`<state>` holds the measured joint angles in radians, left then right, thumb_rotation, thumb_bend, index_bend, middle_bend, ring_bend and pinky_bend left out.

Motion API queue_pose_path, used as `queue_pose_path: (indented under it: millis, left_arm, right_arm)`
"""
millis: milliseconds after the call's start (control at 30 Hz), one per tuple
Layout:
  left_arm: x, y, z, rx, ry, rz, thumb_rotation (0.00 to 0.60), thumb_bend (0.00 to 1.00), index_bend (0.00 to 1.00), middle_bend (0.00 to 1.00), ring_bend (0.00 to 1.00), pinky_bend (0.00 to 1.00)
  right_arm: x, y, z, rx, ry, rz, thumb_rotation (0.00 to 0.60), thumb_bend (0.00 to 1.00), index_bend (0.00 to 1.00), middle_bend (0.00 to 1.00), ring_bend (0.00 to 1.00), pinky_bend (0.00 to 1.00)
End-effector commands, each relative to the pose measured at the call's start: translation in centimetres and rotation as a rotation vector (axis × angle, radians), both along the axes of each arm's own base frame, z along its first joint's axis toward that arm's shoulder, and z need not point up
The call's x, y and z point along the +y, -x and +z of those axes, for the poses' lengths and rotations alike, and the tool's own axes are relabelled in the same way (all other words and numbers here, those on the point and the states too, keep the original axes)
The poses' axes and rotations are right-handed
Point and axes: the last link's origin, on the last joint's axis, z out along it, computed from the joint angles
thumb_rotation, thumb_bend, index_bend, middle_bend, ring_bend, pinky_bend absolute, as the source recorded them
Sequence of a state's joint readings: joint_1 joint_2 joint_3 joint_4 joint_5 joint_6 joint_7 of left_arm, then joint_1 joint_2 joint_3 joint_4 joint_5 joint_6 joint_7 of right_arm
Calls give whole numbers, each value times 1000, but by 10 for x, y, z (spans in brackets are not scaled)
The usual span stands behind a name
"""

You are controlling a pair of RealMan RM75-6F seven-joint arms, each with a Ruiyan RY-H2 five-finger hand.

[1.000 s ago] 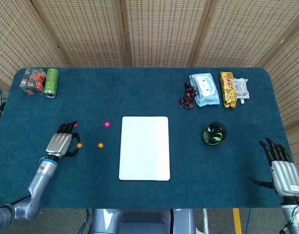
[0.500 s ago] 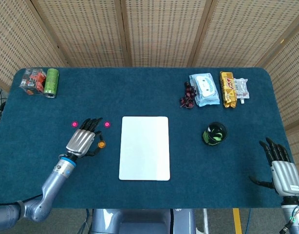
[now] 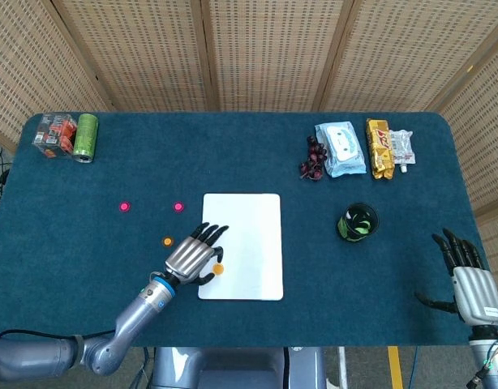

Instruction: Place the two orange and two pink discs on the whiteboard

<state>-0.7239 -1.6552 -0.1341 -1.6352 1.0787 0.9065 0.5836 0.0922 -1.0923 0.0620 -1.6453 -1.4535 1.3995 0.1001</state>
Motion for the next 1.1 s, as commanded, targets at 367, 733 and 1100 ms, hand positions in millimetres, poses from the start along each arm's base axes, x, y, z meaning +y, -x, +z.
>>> queue_pose_path:
  millis: [367,733,1100]
  left_arm:
    - [-9,-26,-40,36,42,-54,600,304,318,0,0,0]
    - [-2,-18,-25,28,-12,-50,600,307,193,0,0,0]
    - [34,67,42,97,-168,131,600,313,287,0,0,0]
  right_arm:
    - [0,1,1,-9,-2,-4,600,0,21,0,0,0]
    - [0,1,1,-16,-1,-5,600,0,21,0,0,0]
    - [0,1,1,-9,-9,-5,600,0,21,0,0,0]
